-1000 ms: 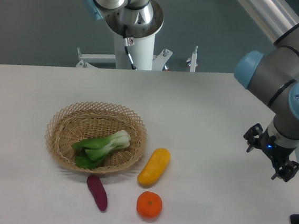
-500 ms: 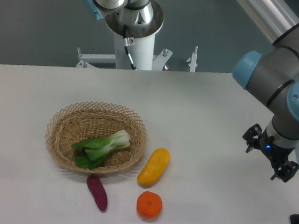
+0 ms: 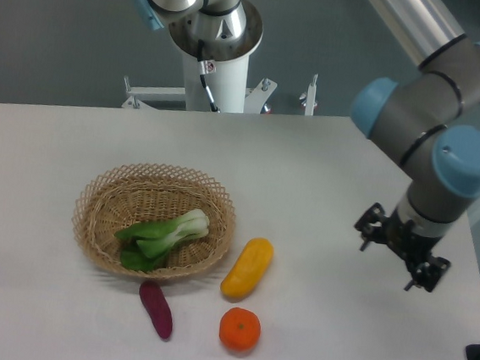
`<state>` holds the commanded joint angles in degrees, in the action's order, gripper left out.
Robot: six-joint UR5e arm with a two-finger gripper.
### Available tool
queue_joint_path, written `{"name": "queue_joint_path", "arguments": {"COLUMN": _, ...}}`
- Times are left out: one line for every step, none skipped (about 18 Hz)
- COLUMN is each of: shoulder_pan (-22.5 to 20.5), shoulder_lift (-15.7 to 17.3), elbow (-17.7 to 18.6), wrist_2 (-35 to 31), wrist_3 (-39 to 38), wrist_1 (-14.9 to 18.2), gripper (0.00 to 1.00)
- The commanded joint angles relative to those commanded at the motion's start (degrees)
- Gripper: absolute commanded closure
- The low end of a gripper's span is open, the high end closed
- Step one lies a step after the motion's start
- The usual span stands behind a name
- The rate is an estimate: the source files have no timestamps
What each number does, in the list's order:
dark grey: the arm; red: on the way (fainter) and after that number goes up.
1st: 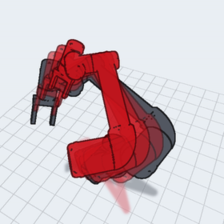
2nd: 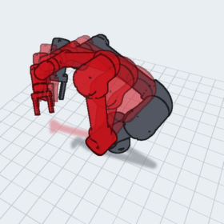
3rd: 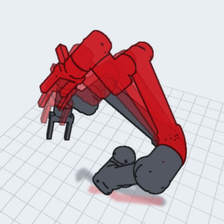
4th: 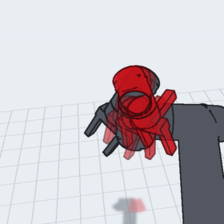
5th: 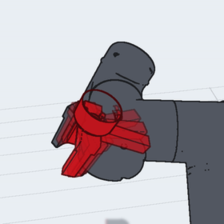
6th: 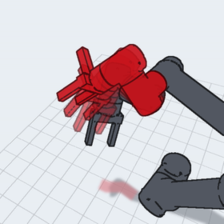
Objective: Pick up the green vegetable from the basket
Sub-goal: 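Move the open gripper over the wicker basket toward the bok choy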
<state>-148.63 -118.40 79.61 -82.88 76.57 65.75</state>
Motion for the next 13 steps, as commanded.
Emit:
{"name": "queue_joint_path", "arguments": {"shoulder_pan": 1.23, "shoulder_lift": 0.62, "elbow": 1.32, "wrist_2": 0.0, "wrist_3": -1.49, "wrist_1": -1.06, "gripper": 0.0}}
{"name": "queue_joint_path", "arguments": {"shoulder_pan": 2.29, "shoulder_lift": 1.32, "elbow": 2.38, "wrist_2": -0.09, "wrist_3": -2.72, "wrist_1": -1.5, "gripper": 0.0}}
{"name": "queue_joint_path", "arguments": {"shoulder_pan": 3.25, "shoulder_lift": 1.93, "elbow": 3.17, "wrist_2": -0.17, "wrist_3": -3.35, "wrist_1": -1.51, "gripper": 0.0}}
{"name": "queue_joint_path", "arguments": {"shoulder_pan": 4.31, "shoulder_lift": 2.46, "elbow": 3.79, "wrist_2": -0.35, "wrist_3": -3.61, "wrist_1": -1.51, "gripper": 0.0}}
{"name": "queue_joint_path", "arguments": {"shoulder_pan": 5.62, "shoulder_lift": 2.82, "elbow": 4.32, "wrist_2": -0.61, "wrist_3": -3.62, "wrist_1": -1.42, "gripper": 0.0}}
{"name": "queue_joint_path", "arguments": {"shoulder_pan": 6.94, "shoulder_lift": 3.34, "elbow": 5.02, "wrist_2": -0.7, "wrist_3": -3.7, "wrist_1": -1.42, "gripper": 0.0}}
{"name": "queue_joint_path", "arguments": {"shoulder_pan": 8.0, "shoulder_lift": 3.96, "elbow": 5.81, "wrist_2": -0.7, "wrist_3": -3.96, "wrist_1": -1.42, "gripper": 0.0}}
{"name": "queue_joint_path", "arguments": {"shoulder_pan": 9.05, "shoulder_lift": 4.57, "elbow": 6.77, "wrist_2": -0.7, "wrist_3": -4.84, "wrist_1": -1.51, "gripper": 0.0}}
{"name": "queue_joint_path", "arguments": {"shoulder_pan": 10.11, "shoulder_lift": 5.19, "elbow": 7.91, "wrist_2": -0.7, "wrist_3": -5.89, "wrist_1": -1.77, "gripper": 0.0}}
{"name": "queue_joint_path", "arguments": {"shoulder_pan": 10.99, "shoulder_lift": 5.8, "elbow": 8.8, "wrist_2": -0.62, "wrist_3": -6.6, "wrist_1": -1.94, "gripper": 0.0}}
{"name": "queue_joint_path", "arguments": {"shoulder_pan": 11.78, "shoulder_lift": 6.16, "elbow": 9.41, "wrist_2": -0.62, "wrist_3": -6.95, "wrist_1": -1.95, "gripper": 0.0}}
{"name": "queue_joint_path", "arguments": {"shoulder_pan": 12.57, "shoulder_lift": 6.51, "elbow": 10.2, "wrist_2": -0.62, "wrist_3": -6.96, "wrist_1": -2.12, "gripper": 0.0}}
{"name": "queue_joint_path", "arguments": {"shoulder_pan": 13.54, "shoulder_lift": 6.77, "elbow": 11.08, "wrist_2": -0.7, "wrist_3": -6.96, "wrist_1": -2.21, "gripper": 0.0}}
